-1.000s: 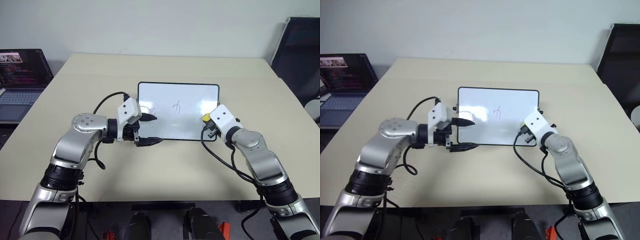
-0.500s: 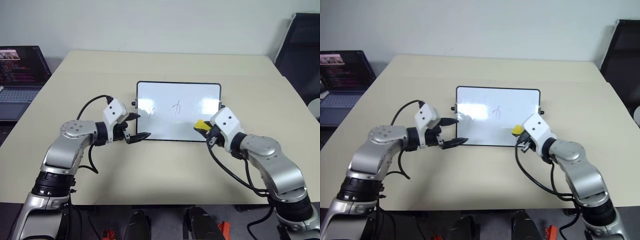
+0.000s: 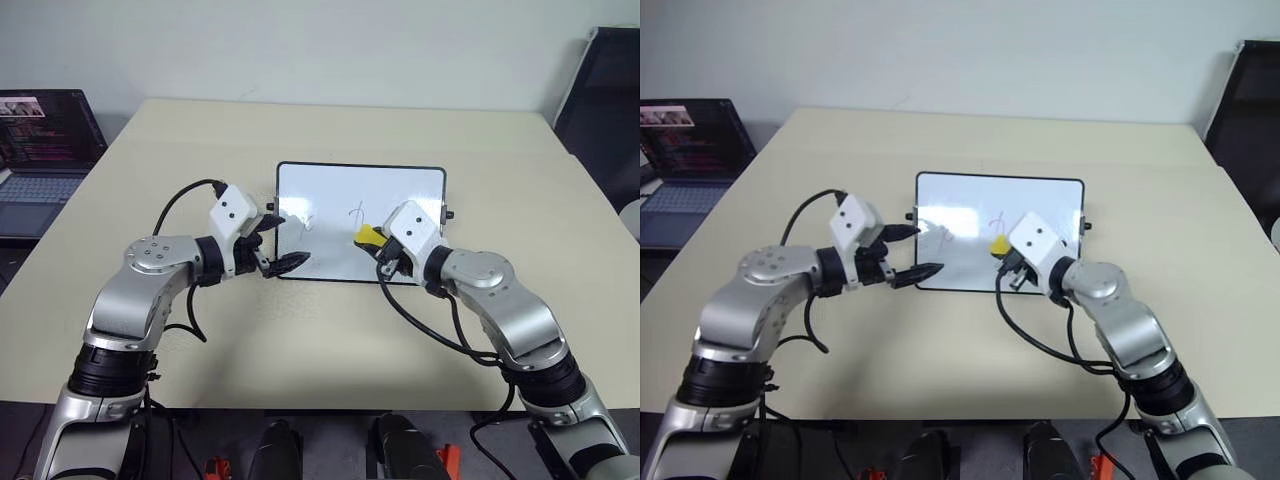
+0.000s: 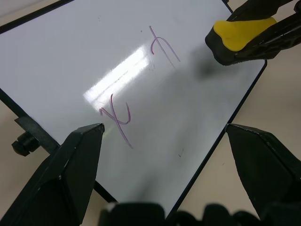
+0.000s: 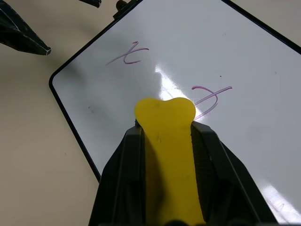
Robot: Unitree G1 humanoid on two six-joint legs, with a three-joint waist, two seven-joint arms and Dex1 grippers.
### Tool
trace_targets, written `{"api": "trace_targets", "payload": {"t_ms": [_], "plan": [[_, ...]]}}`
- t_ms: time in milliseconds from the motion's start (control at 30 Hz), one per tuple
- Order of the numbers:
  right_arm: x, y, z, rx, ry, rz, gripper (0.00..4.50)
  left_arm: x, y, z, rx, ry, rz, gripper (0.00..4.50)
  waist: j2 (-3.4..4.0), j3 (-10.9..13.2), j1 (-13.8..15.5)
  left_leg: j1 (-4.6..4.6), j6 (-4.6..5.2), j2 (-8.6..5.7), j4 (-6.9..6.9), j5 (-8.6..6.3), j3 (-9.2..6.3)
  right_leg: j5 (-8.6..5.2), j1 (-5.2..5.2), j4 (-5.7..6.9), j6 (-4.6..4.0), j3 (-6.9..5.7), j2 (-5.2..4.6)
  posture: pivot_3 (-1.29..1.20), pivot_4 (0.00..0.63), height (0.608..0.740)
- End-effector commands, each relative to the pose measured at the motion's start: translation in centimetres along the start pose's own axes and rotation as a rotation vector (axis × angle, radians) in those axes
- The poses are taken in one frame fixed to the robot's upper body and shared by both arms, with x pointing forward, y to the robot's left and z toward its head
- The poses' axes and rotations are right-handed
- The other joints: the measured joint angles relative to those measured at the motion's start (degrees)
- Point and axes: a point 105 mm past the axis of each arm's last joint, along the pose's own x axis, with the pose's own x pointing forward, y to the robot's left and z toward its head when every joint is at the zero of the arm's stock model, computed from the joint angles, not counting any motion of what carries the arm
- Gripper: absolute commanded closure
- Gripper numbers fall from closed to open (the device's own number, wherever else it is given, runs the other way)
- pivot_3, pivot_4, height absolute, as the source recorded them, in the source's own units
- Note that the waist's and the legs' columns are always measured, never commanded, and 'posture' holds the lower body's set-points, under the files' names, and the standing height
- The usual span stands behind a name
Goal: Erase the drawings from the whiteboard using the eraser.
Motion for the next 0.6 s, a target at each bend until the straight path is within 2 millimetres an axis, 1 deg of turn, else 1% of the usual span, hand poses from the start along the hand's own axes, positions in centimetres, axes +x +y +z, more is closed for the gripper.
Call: {"api": "trace_targets", "payload": {"t_ms": [33,200,300,433,500,567,600], "plan": [[-0.4,-1.2,1.3,-0.015,-0.074,-0.064,3.52,-0.5,0.0,1.7,0.022,-0.050,0.021,0.00,0.00,0.00,-0.01,0.00,0.00,0.00,0.01,0.00,0.00,-0.01,0.00,0.00,0.01,0.00,0.00,0.00,0.150,0.740],[1.7,-2.7,2.8,-0.082,-0.123,-0.144,3.52,-0.7,-0.1,1.3,0.009,-0.037,0.022,0.00,0.01,0.00,-0.33,0.03,0.00,-0.01,0.10,0.01,0.00,-0.04,0.01,0.02,-0.19,0.02,0.00,0.00,0.150,0.740],[3.2,-3.6,3.0,-0.154,-0.114,-0.181,3.52,-0.7,-0.2,1.1,0.009,-0.030,0.011,0.00,0.01,0.00,-0.32,0.06,0.01,0.00,0.10,0.02,0.00,-0.01,0.01,0.06,-0.20,0.01,0.01,0.00,0.150,0.740],[5.0,-4.3,3.4,-0.193,-0.109,-0.205,3.52,-0.7,-0.5,0.7,0.005,-0.020,-0.008,0.00,0.01,0.00,-0.26,0.05,0.01,0.00,0.05,0.02,0.00,0.10,0.01,0.04,0.00,0.01,0.01,0.00,0.150,0.740],[5.6,-4.2,2.7,-0.196,-0.082,-0.194,3.52,-0.8,-0.6,0.5,0.004,-0.017,-0.007,0.00,0.01,0.01,-0.26,0.05,0.00,0.00,0.02,0.01,0.00,0.12,0.01,0.04,-0.04,0.01,0.01,0.00,0.150,0.740],[6.0,-3.1,0.9,-0.205,-0.006,-0.119,3.52,-0.8,-0.7,0.3,0.002,-0.016,-0.005,0.00,0.02,0.01,-0.15,0.04,0.00,0.00,0.00,0.01,0.00,0.15,0.01,0.05,-0.10,0.00,0.01,0.00,0.150,0.740],[5.9,-2.2,0.0,-0.207,0.028,-0.062,3.52,-0.9,-0.7,0.3,0.001,-0.014,-0.002,0.00,0.02,0.01,-0.15,0.04,0.00,0.00,-0.01,0.00,0.00,0.16,0.01,0.04,-0.14,0.00,0.01,0.00,0.150,0.740]]}}
